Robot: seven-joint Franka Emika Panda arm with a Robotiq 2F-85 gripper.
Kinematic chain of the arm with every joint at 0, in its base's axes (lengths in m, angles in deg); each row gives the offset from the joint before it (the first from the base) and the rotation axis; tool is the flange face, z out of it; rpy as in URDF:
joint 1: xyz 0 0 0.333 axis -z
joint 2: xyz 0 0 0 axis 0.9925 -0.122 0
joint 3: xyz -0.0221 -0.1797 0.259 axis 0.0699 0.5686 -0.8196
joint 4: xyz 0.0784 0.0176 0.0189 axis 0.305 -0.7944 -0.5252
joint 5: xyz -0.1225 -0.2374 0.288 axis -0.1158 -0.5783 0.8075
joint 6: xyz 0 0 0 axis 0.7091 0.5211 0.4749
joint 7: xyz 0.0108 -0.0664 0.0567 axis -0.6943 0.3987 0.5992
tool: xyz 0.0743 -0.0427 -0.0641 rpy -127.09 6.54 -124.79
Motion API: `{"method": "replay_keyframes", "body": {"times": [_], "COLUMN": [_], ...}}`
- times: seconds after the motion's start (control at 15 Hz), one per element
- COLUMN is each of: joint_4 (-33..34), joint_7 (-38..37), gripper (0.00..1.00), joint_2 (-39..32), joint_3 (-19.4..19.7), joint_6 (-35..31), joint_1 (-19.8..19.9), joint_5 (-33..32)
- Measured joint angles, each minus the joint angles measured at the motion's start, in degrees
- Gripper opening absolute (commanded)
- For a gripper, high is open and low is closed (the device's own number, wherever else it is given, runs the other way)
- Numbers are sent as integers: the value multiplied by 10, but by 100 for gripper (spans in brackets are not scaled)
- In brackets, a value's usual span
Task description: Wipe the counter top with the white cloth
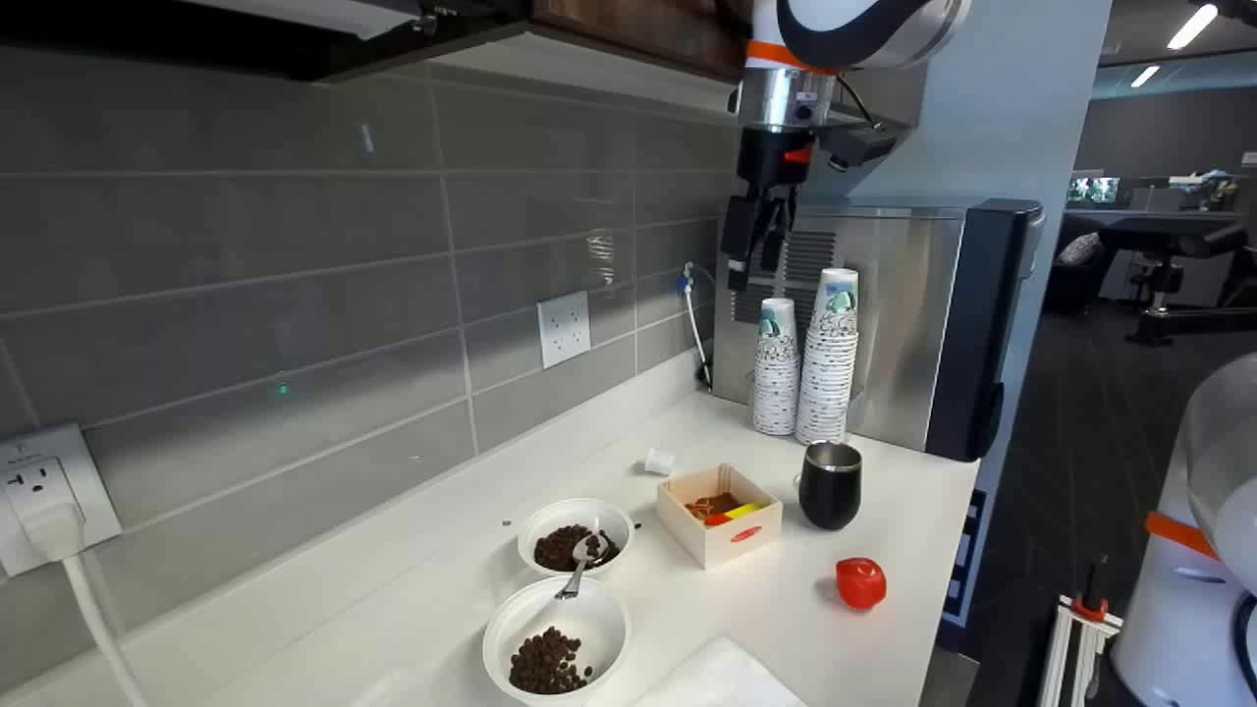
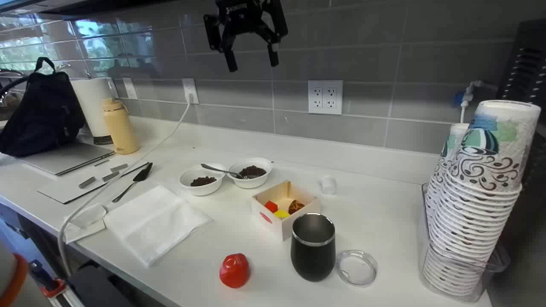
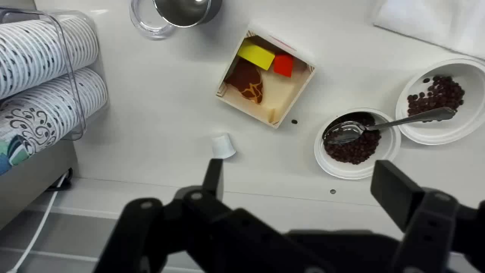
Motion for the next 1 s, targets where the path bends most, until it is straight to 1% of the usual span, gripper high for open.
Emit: {"method": "replay_keyframes", "body": {"times": [0.67, 0.87, 1.0], "joint_4": [-1, -16, -36], "joint_7": [0, 0, 0], "gripper": [100, 100, 100], "joint_2": [0, 2, 6], "joint_3": [0, -1, -4], "joint_6": [0, 0, 0], "joint_1": [0, -5, -14], "joint_5": [0, 6, 14]}}
